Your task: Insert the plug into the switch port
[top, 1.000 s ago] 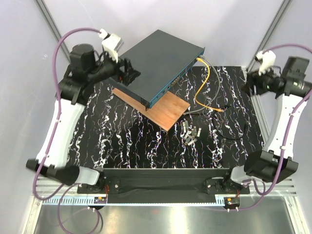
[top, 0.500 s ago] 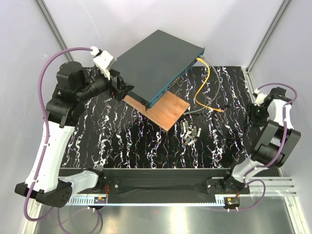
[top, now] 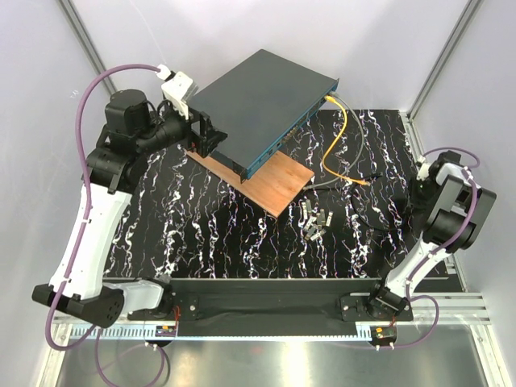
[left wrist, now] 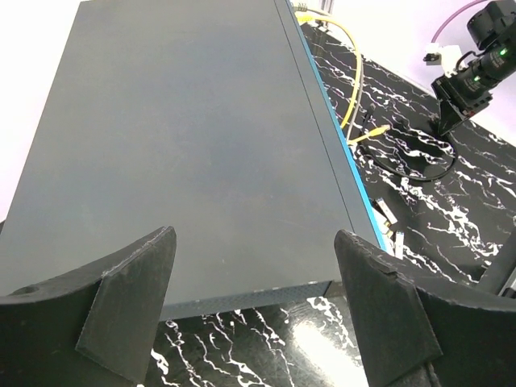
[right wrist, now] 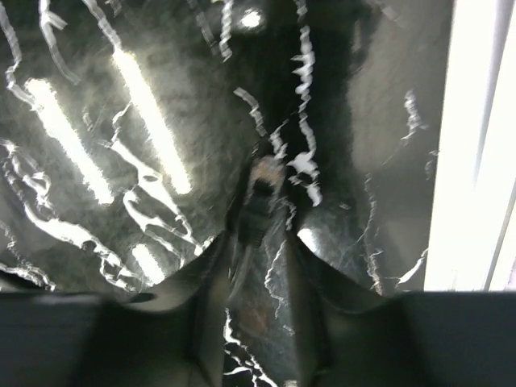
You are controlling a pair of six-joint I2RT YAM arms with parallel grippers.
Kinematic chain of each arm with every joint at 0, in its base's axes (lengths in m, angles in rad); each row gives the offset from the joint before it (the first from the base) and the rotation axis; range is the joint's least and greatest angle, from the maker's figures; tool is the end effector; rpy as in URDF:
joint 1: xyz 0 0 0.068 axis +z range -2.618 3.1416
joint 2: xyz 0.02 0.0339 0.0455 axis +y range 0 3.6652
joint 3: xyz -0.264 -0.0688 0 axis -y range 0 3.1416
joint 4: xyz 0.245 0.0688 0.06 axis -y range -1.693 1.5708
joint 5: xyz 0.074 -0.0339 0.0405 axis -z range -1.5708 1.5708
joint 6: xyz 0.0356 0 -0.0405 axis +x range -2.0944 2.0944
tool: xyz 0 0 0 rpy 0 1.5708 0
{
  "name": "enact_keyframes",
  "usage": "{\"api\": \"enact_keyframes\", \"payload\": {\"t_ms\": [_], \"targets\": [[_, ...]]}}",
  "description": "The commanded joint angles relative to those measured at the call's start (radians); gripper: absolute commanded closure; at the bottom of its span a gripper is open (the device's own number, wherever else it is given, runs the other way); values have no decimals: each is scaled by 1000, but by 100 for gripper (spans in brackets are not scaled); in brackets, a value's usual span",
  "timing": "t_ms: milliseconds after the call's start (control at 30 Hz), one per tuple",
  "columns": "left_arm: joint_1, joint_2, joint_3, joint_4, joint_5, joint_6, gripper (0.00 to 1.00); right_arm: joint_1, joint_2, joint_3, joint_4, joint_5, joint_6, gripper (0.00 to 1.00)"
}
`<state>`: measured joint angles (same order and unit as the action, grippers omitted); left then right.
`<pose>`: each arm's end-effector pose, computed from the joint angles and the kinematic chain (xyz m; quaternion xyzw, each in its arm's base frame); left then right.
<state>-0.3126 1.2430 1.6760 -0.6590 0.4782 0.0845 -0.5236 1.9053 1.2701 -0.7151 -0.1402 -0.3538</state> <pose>0.2187 -0.0879 0.4970 0.2945 0.7160 -0.2529 0.5801 0.3172 -0.1774 0.1592 0.0764 0.9886 0.0164 0.1289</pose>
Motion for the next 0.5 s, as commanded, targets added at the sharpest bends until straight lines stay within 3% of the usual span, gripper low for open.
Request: {"api": "enact_keyframes", "payload": {"t_ms": [0,100,133,333,467], "targets": [[-3,18,56,41,13,-28,14,2,55,29,52,17,12,66],[-3,35,68,38,16,-29,14,-1,74,37,62,17,15,88],[-3,44,76,36,19,-35,14,-6,69,41,60,8,15,100],[-31,88,151,19,66,-40,14,-61,-66,150,5,-62,-20,100],[-80,119,200,6,89,-28,14,-92,-242,244,-15,-140,-111,100]]}}
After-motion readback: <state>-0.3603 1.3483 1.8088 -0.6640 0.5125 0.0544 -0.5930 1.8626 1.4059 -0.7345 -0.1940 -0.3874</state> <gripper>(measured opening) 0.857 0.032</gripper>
